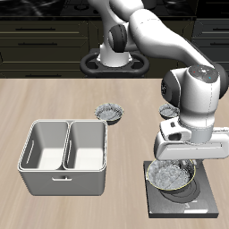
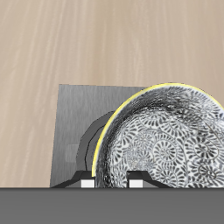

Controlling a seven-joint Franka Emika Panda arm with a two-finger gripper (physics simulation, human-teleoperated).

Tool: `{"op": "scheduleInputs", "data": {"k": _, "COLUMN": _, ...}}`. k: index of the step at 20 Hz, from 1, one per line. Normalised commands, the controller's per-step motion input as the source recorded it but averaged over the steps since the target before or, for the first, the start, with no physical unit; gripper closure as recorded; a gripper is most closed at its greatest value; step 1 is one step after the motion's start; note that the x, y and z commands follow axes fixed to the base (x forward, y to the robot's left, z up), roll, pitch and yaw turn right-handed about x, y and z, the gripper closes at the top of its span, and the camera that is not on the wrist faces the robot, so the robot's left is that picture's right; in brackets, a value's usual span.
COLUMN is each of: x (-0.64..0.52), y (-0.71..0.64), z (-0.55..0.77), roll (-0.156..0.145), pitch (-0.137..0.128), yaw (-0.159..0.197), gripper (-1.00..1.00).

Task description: Place the largest bowl on the flat stove

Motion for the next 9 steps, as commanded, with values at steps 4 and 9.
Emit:
{"op": "scheduleInputs", "data": {"k": 4, "x": -0.05, "y": -0.06, "z": 0.06, "roll": 0.008, "pitch": -0.011, "yaw": -0.009, "gripper": -1.00}}
{"op": "scheduleInputs", "data": {"k": 9, "x": -0.02, "y": -0.11, "z": 0.02, "roll": -0.005, "pitch": -0.002, "yaw": -0.011, "gripper": -1.00}}
